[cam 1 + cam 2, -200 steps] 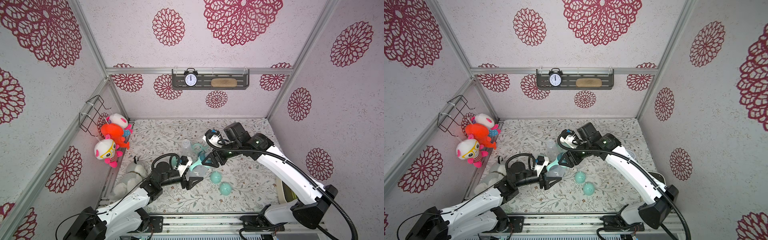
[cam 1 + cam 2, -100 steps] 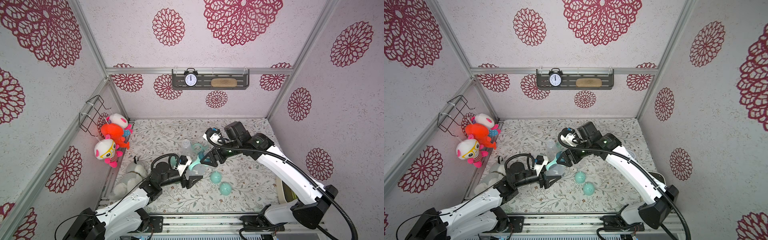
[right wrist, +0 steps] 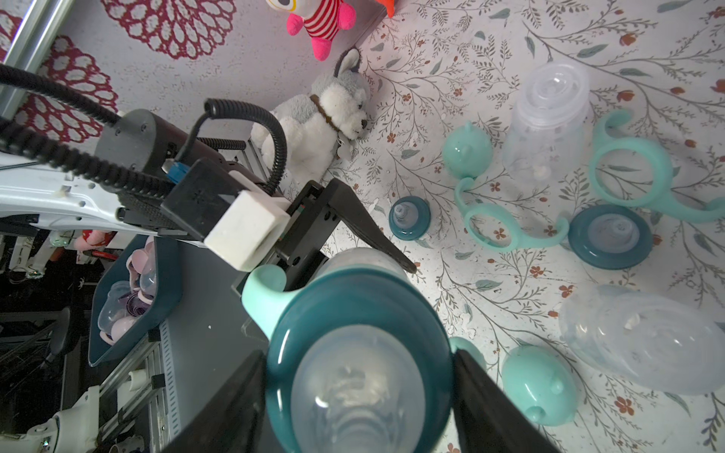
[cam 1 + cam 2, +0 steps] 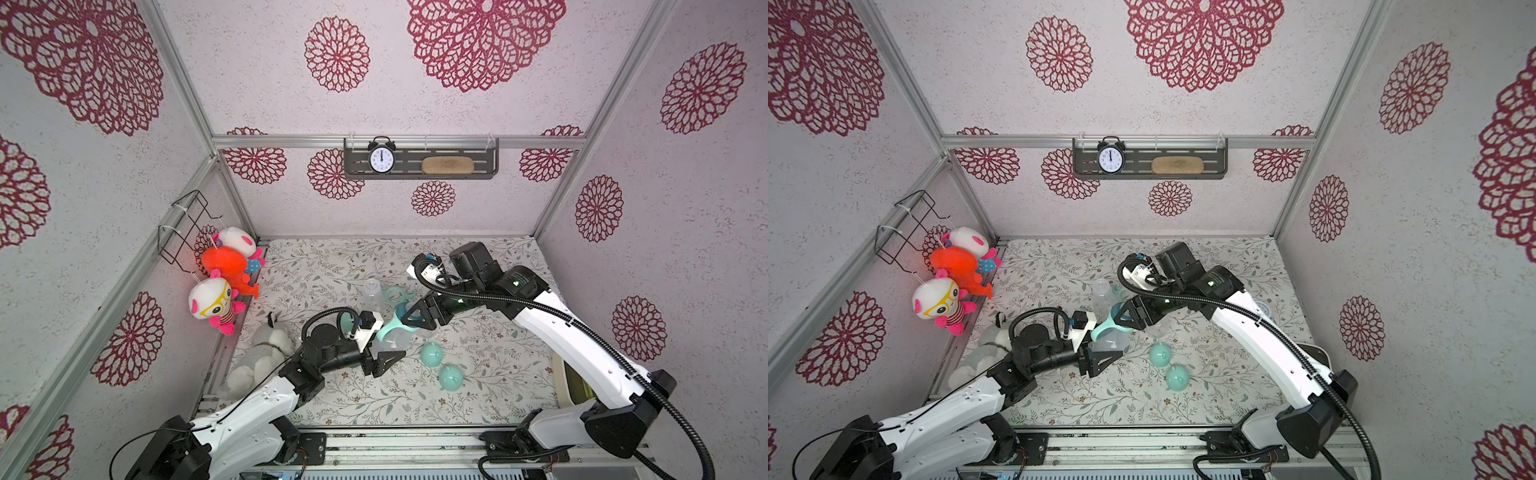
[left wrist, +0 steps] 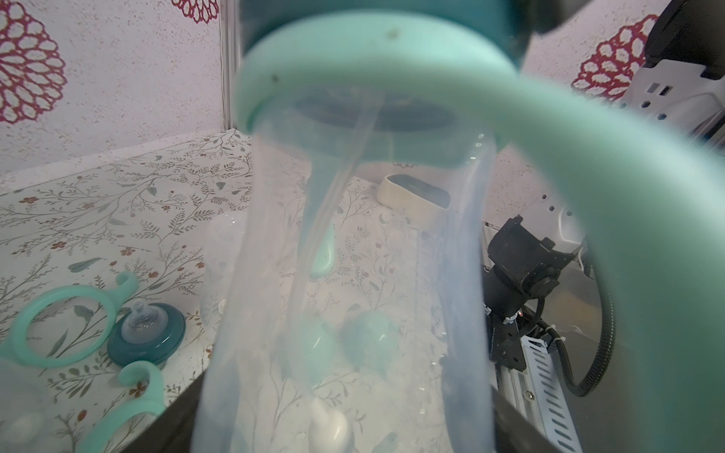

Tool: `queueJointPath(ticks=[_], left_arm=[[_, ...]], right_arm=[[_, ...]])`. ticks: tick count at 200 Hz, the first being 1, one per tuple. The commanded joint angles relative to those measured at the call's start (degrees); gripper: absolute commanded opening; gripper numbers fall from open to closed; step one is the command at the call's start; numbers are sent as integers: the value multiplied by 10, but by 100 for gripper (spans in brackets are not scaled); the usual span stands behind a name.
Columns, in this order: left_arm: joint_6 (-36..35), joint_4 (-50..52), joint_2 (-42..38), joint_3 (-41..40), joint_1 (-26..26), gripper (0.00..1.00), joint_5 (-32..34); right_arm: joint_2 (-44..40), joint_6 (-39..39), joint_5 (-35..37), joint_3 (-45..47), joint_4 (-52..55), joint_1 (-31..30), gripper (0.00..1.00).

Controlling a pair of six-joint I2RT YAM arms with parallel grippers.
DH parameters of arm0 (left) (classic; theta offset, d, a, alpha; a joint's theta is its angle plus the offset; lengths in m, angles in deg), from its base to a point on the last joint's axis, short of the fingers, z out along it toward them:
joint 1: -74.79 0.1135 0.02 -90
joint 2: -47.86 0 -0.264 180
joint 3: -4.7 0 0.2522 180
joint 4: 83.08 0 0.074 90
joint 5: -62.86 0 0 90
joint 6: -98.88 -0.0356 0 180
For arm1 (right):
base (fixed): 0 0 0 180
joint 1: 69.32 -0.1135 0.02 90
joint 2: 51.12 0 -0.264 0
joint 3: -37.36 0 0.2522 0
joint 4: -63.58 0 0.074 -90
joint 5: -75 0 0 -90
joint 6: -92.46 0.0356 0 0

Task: Assemble the baby bottles
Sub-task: Screw the nipple onto the baby bottle.

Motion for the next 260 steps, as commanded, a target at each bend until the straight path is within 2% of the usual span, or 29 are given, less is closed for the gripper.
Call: queueJointPath(ticks=[1,19,56,70,149,192,213,232,260], left_arm=[[-5,0,-1,12,-4,0,25],[-6,3,2,15,-5,0,26],[-9,5,7,24,-9,0,23],[-10,6,8,24,-9,0,23],[-11,8,7,24,-11,0,23],[-8,8,5,22,-14,0,28],[-13,15,0,23,-23,0,51],[-30,34,-7,27,-46,0,108],[-52,37,-15,22,-82,0,191]], right_arm=[[-6,16,-8,2,-11,0,60],[-9,17,-2,8,-11,-7,68],[-11,23,15,14,-20,-10,69],[-11,23,16,13,-23,-10,73],[-10,21,22,16,-24,-10,77],[-16,28,20,22,-34,-10,63],[-16,43,29,23,-38,-10,56],[-17,75,59,23,-37,-11,49],[-26,150,100,37,-50,-13,32]])
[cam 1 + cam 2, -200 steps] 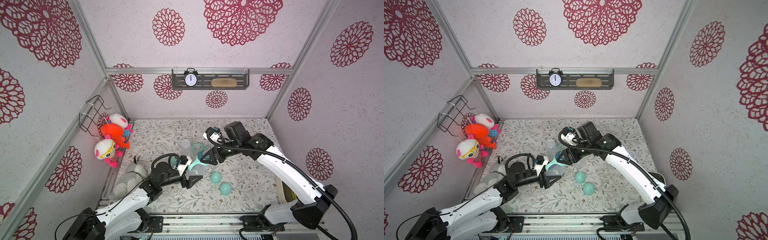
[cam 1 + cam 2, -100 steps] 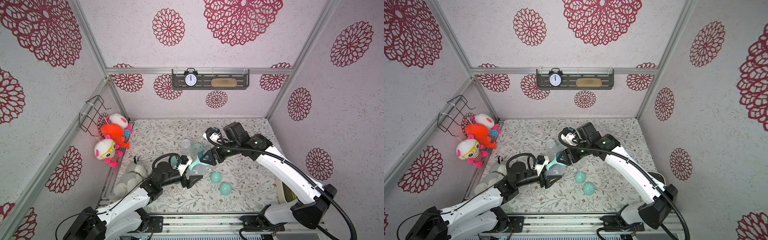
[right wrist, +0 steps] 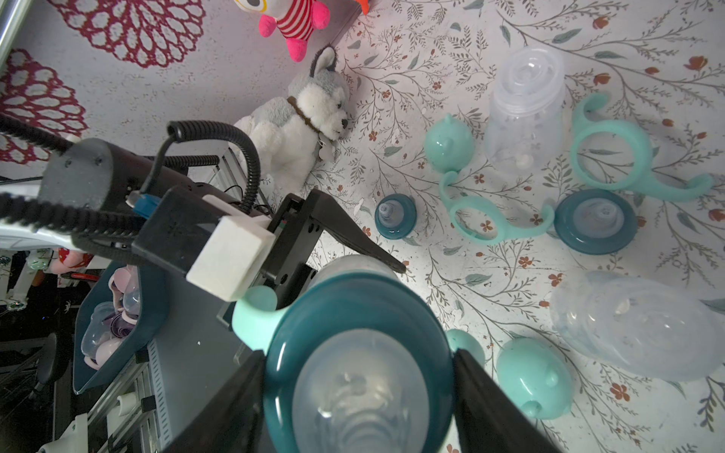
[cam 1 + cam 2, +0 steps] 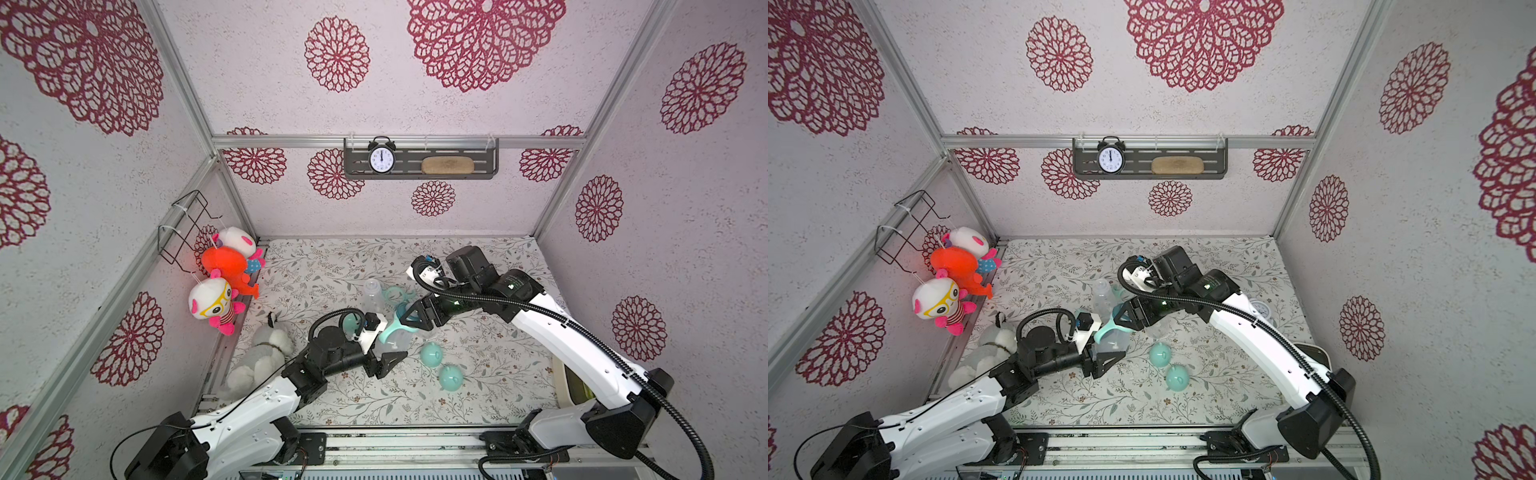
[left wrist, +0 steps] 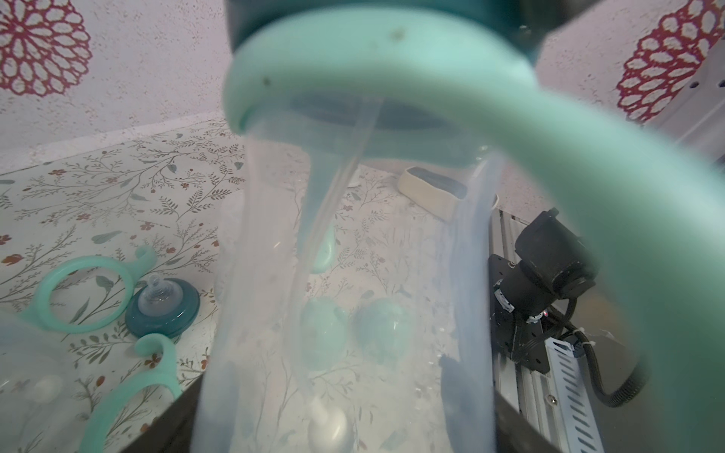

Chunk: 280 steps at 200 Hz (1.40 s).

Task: Assemble the baby bottles
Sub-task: Screw the nipple onto the baby bottle.

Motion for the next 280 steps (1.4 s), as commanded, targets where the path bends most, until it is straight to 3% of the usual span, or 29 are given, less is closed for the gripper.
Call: queueJointPath(ticks=[1,40,122,149,171,197,232,280], left_arm=[[-43,-8,-15,15,-31,0,94],[-64,-10,-23,9,-64,0,184],[-103,-16,-3,15,-124,0,327],[-104,-44,-4,0,-124,0,323],[-105,-52,-14,-9,-124,0,325],[-109,-48,-23,-11,-125,0,325],[-111,-69,-20,-18,-125,0,325],[-121,-85,3,-12,-129,0,341]], right_arm=[[-23,109,58,9,-25,-5,32],[-34,213,119,34,-17,-7,16],[-70,383,140,84,-67,-13,17],[-67,378,125,82,-75,-14,38],[-74,367,124,77,-77,-14,64],[-83,378,123,73,-84,-14,82],[-73,413,108,74,-101,-14,88],[-51,440,87,84,-133,-22,88]])
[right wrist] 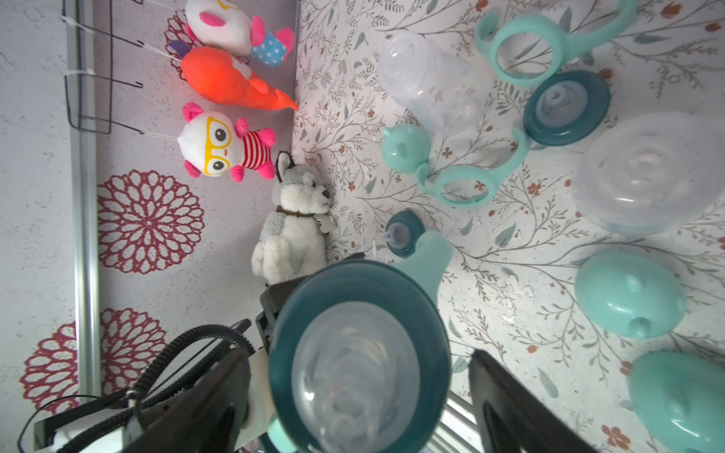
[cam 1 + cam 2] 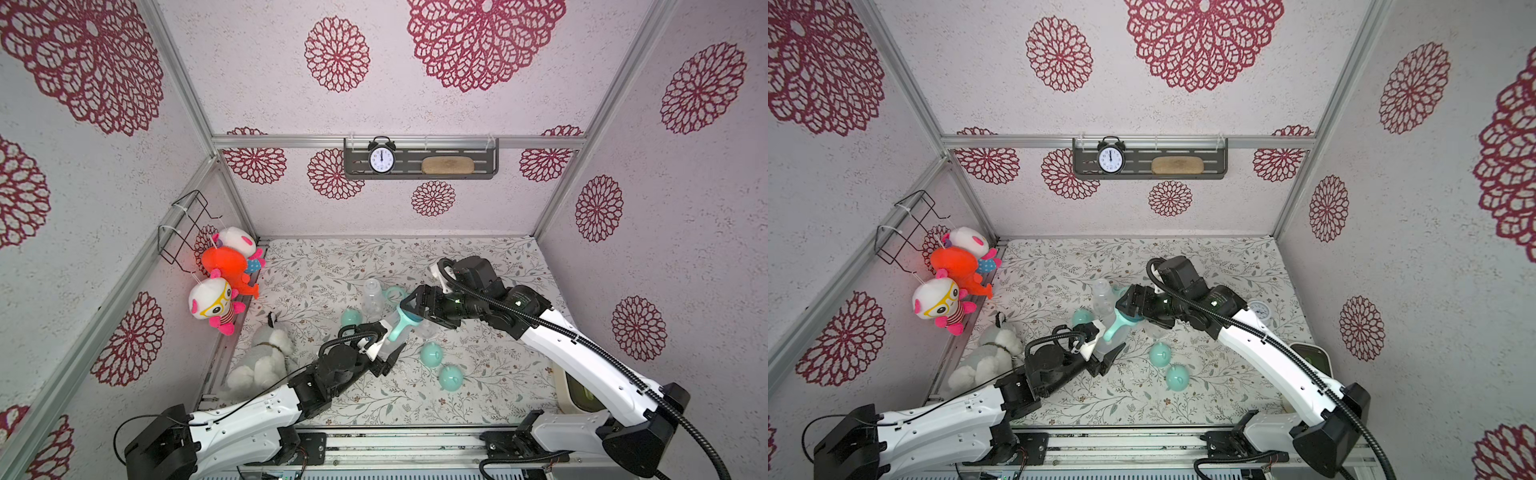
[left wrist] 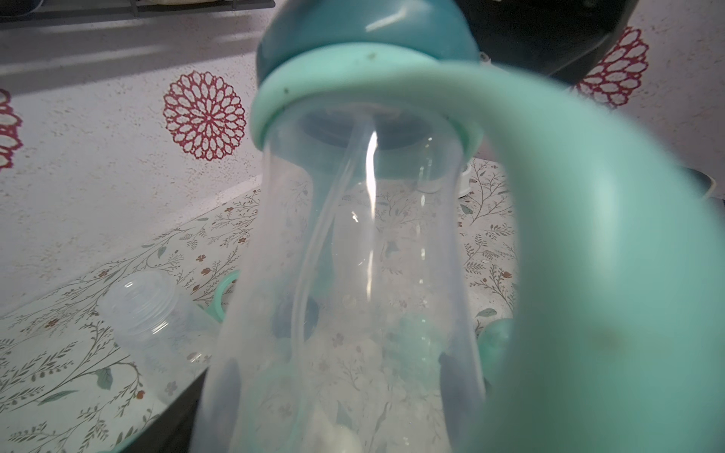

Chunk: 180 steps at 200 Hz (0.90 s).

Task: Assemble the baby bottles
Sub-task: Screw the nipple onto the baby bottle, then place the baby bottle at the center of the board.

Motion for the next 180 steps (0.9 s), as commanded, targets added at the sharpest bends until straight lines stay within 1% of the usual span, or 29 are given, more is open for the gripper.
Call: queueJointPath(ticks=[1,51,85,94,114,137,153,180], left_arm=[[-14,-44,6,4,-8,0,13],[-19,-49,6,5,-11,0,21],[-23,-50,5,6,-15,0,25],[-23,-50,5,6,-16,0,25],[-24,-47,5,5,-19,0,28],[-27,-48,6,6,-21,0,30],[-29,-48,9,7,-22,0,33],[-27,-46,6,4,-23,0,37]], right_arm=[[9,28,-12,-2,-24,-6,88],[19,33,-6,3,-26,-14,83],[22,30,-7,6,-32,-14,75],[23,28,-7,8,-32,-14,75],[29,15,-6,2,-20,-15,83],[29,11,-3,4,-23,-14,83],[30,5,1,1,-18,-15,77],[27,-1,9,0,-15,-14,62]])
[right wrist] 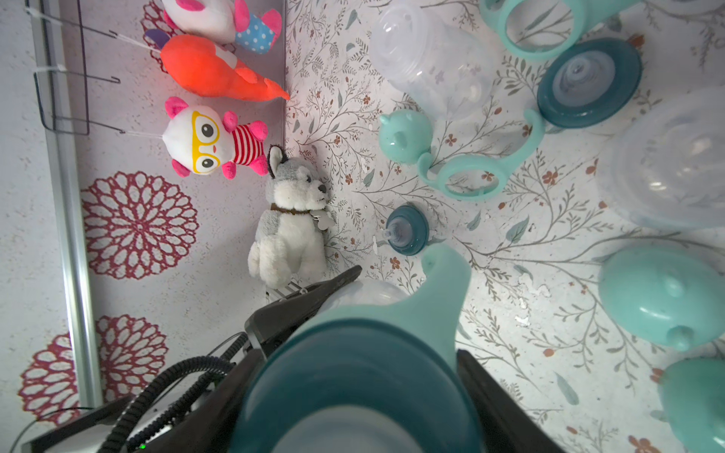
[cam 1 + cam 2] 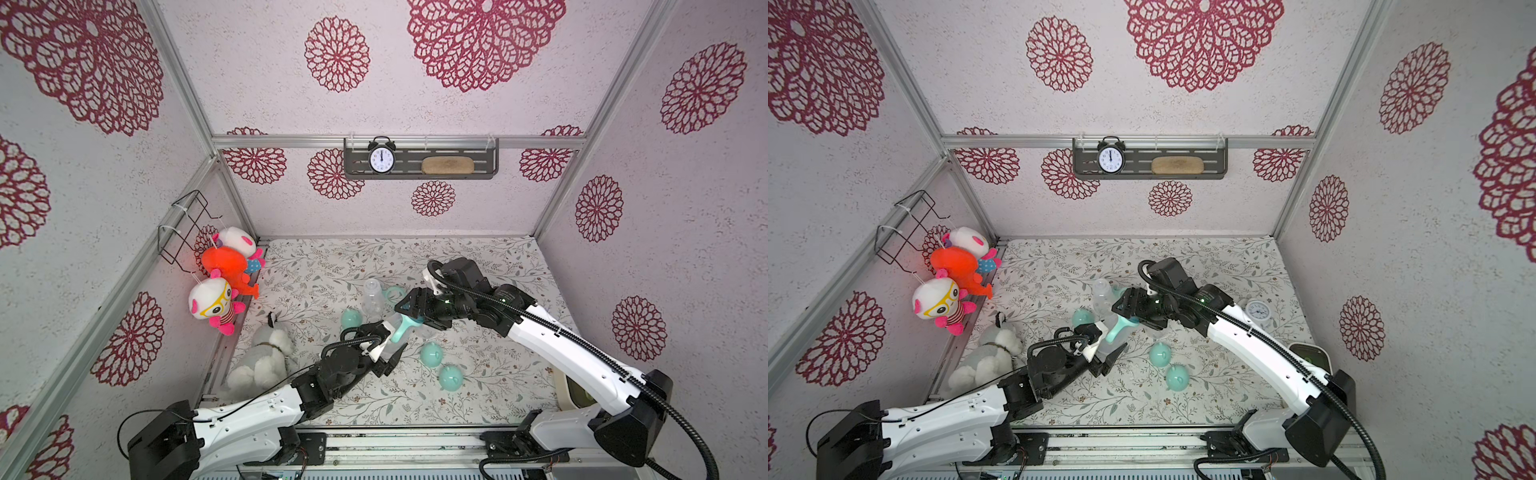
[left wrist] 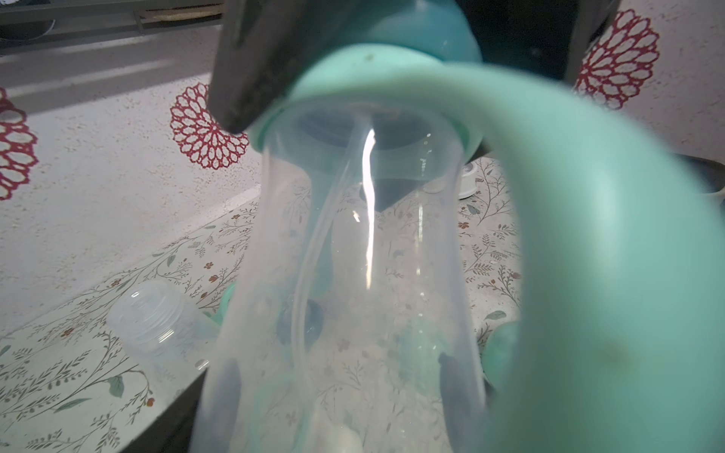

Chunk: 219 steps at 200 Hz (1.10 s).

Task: Assemble the baby bottles
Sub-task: Place the baby bottle at the center of the board.

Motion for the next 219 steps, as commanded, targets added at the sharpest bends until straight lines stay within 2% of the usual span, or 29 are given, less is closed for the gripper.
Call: queueJointPath(ticks=[1,16,30,31,36,43,49,61,63,96,120,161,194,219], left_arm=[[-8,-31,-3,5,-7,0,13],[-3,-30,-9,2,-7,0,21],[4,-30,-19,-4,-8,10,23],[4,-29,-20,-4,-8,12,23],[6,-29,-24,-6,-8,36,23],[9,-30,-29,-10,-8,58,24],[11,-30,-33,-12,-8,71,27],[15,-31,-40,-17,-7,90,36],[16,-31,-40,-18,-7,99,37],[22,20,-43,2,-7,98,45],[37,33,-49,5,3,98,59],[130,139,-64,46,93,98,-12],[157,234,-64,97,141,98,-44],[191,276,-62,120,198,98,-97]], right_arm=[[-7,-10,12,-8,4,-2,61],[-15,-25,27,-13,15,-2,50],[-30,-46,40,-14,22,-2,43],[-31,-49,41,-14,23,-2,43],[-38,-59,48,-15,26,-2,42],[-49,-75,58,-16,31,-2,42],[-56,-89,64,-17,35,-2,40],[-70,-113,78,-20,45,-2,38],[-73,-116,80,-20,45,-2,38],[-92,-175,111,-40,96,-2,38],[-109,-214,172,-66,147,-2,38],[-130,-261,298,-86,213,-2,38],[-131,-280,388,-55,232,2,39],[-129,-291,405,-6,189,25,39]])
